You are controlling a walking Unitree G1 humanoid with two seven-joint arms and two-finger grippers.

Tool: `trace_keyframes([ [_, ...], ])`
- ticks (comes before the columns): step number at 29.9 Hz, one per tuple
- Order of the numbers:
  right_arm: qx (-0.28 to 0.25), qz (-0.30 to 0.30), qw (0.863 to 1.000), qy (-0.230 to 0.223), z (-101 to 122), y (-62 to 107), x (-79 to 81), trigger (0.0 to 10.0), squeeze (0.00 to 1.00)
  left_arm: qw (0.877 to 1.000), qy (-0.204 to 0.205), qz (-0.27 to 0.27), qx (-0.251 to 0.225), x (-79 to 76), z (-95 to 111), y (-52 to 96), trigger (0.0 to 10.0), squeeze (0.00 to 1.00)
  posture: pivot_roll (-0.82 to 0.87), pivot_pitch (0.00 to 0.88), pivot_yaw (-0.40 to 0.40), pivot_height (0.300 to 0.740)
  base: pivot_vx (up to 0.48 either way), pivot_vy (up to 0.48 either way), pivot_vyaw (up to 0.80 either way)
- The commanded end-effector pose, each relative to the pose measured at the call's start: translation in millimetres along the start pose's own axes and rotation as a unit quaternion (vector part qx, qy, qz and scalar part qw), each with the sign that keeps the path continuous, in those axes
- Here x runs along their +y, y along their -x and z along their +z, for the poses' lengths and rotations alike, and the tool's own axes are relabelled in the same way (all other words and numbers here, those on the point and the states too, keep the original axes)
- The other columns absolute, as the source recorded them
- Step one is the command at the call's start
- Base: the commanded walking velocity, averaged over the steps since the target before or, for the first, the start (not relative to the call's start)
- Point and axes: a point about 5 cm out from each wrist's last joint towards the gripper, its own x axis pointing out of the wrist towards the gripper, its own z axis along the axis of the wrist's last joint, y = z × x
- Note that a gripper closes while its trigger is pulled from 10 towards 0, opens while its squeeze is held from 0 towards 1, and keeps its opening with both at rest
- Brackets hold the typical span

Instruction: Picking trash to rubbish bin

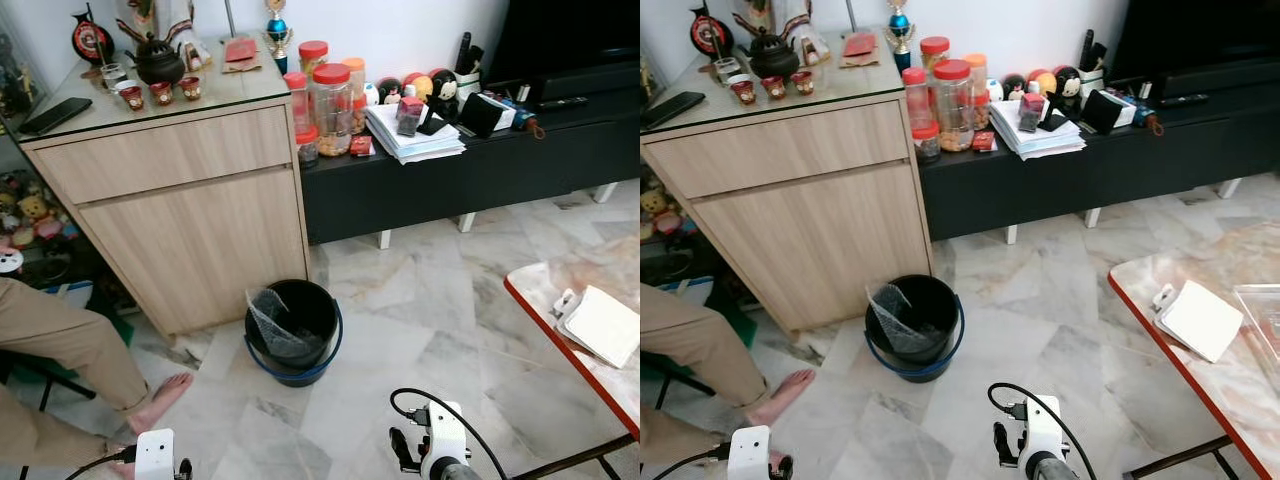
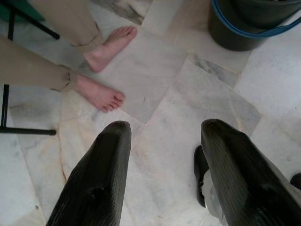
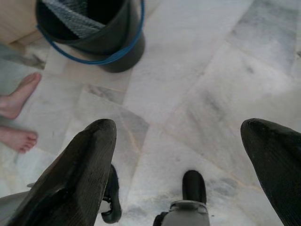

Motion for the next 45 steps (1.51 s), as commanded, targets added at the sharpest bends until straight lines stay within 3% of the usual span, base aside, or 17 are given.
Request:
trace_keyframes([
  [1,-0.004,-0.003,1.0,-0.005,2.0,-0.6,1.0,10.0,0.0,1.0,-0.008,0.0,0.013,2.6,-3.3,0.4,10.0,0.0,0.08,0.0,0.076,0.74,0.0,0.0,-0.76],
  [8,0.0,-0.007,1.0,-0.007,-0.9,0.1,0.2,10.0,0.0,1.0,-0.009,0.003,0.023,6.4,-6.7,1.4,10.0,0.0,0.07,0.0,0.086,0.74,0.0,0.0,-0.76],
  [13,0.001,-0.01,1.0,-0.009,-1.8,0.4,-0.2,10.0,0.0,1.0,-0.011,0.003,0.025,8.4,-7.2,1.6,10.0,0.0,0.07,0.0,0.092,0.74,0.0,0.48,-0.76],
  [45,0.002,-0.027,0.999,-0.023,-4.0,1.4,-4.6,10.0,0.0,0.999,-0.017,-0.001,0.031,6.7,-9.8,2.3,10.0,0.0,0.08,0.0,0.09,0.74,0.0,0.033,-0.76],
])
